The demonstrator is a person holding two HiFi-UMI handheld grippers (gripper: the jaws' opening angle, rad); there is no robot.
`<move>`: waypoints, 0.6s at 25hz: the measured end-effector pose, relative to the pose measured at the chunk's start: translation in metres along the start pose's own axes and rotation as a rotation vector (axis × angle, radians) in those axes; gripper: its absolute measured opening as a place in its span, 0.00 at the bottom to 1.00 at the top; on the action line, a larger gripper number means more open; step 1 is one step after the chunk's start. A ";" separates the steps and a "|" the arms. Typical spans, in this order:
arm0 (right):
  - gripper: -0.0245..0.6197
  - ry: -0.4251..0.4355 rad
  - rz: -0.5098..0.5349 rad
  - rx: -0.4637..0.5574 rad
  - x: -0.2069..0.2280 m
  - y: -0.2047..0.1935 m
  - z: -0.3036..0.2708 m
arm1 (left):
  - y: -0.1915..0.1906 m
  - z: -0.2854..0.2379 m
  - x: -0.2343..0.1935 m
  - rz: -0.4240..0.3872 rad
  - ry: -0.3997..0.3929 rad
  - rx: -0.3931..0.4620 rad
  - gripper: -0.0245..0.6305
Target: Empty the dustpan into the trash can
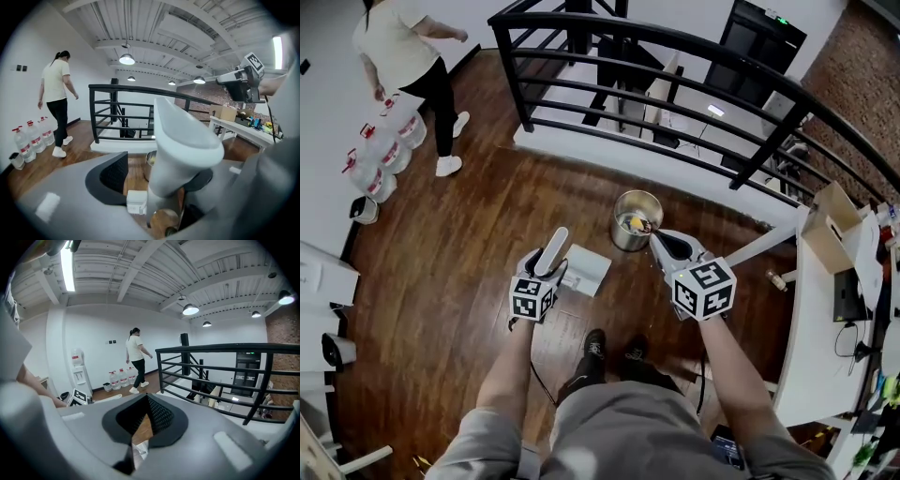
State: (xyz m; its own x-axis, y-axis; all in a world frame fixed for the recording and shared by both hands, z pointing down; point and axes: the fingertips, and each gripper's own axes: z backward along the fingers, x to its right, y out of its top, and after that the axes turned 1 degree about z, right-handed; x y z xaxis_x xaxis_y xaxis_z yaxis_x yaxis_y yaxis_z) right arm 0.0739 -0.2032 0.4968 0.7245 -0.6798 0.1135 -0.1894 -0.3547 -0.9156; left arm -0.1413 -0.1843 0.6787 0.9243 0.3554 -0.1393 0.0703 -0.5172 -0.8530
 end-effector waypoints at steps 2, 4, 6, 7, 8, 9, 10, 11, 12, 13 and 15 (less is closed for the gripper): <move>0.04 0.021 0.008 -0.001 -0.005 0.001 -0.003 | -0.013 0.009 -0.001 0.017 0.015 -0.021 0.50; 0.04 0.040 0.015 -0.003 -0.011 0.002 -0.006 | -0.026 0.019 -0.003 0.034 0.032 -0.042 0.53; 0.04 0.060 0.021 -0.003 -0.017 0.003 -0.008 | -0.038 0.031 -0.004 0.049 0.048 -0.057 0.54; 0.04 0.070 0.024 -0.003 -0.021 0.004 -0.009 | -0.041 0.036 -0.004 0.056 0.056 -0.060 0.54; 0.04 0.080 0.028 -0.002 -0.023 0.005 -0.009 | -0.042 0.042 -0.004 0.062 0.065 -0.059 0.54; 0.04 0.091 0.031 0.000 -0.026 0.006 -0.009 | -0.040 0.047 -0.004 0.065 0.076 -0.053 0.54; 0.04 0.100 0.034 0.002 -0.028 0.008 -0.010 | -0.039 0.051 -0.003 0.067 0.087 -0.046 0.54; 0.04 0.110 0.036 0.004 -0.031 0.008 -0.010 | -0.038 0.056 -0.003 0.068 0.097 -0.042 0.55; 0.04 0.119 0.038 0.006 -0.034 0.009 -0.011 | -0.040 0.060 -0.003 0.067 0.105 -0.041 0.55; 0.04 0.129 0.040 0.008 -0.037 0.009 -0.013 | -0.042 0.063 -0.003 0.067 0.111 -0.042 0.55; 0.04 0.148 0.041 0.014 -0.042 0.011 -0.015 | -0.046 0.070 -0.003 0.066 0.123 -0.054 0.56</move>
State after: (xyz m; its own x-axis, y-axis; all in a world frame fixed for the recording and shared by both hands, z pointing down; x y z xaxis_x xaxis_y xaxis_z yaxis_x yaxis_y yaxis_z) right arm 0.0314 -0.1880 0.4877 0.6107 -0.7810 0.1308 -0.2063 -0.3164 -0.9259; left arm -0.1739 -0.1067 0.6833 0.9664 0.2224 -0.1289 0.0245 -0.5786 -0.8152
